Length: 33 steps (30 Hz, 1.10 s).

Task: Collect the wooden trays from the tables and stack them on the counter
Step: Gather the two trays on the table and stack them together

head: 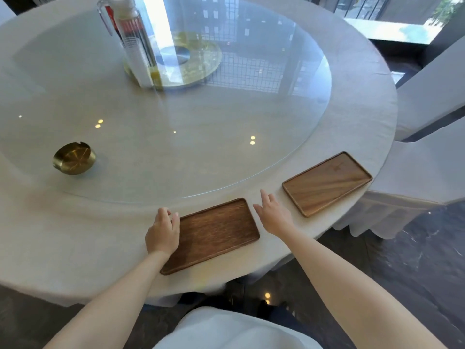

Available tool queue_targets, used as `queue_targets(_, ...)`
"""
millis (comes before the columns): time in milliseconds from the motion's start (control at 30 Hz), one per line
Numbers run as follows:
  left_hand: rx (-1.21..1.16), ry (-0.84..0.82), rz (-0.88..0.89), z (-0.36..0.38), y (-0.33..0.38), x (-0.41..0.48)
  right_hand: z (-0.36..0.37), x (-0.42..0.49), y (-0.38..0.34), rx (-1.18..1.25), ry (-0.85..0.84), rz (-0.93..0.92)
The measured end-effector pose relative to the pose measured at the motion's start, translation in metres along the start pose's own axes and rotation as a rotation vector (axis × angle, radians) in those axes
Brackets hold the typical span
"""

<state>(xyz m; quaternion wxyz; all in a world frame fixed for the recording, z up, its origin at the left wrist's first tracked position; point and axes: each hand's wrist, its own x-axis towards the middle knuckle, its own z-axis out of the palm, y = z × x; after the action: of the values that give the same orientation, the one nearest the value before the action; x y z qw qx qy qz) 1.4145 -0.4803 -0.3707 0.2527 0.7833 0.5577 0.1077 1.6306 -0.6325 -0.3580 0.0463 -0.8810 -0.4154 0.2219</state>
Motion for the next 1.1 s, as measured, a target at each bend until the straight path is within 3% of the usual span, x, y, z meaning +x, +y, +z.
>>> queue_targets(233,-0.106,-0.007,0.13,0.061,0.118,-0.012,-0.056,0.026,0.085,0.112,0.16,0.102)
queue_targets(467,-0.146,-0.064,0.006,0.127,0.212,-0.039,-0.104,0.038,0.203,0.102,0.196,0.124)
queue_targets(667,-0.081,-0.174,-0.194,0.162,0.244,-0.053,-0.11,0.045,0.26,0.14,0.127,0.161)
queue_targets(933,0.013,-0.174,-0.272,0.178,0.258,-0.062,-0.104,0.05,0.27,0.056,0.148,0.128)
queue_targets(1100,0.042,-0.17,-0.297,0.181,0.259,-0.061,-0.1,0.053,0.267,0.065,0.142,0.206)
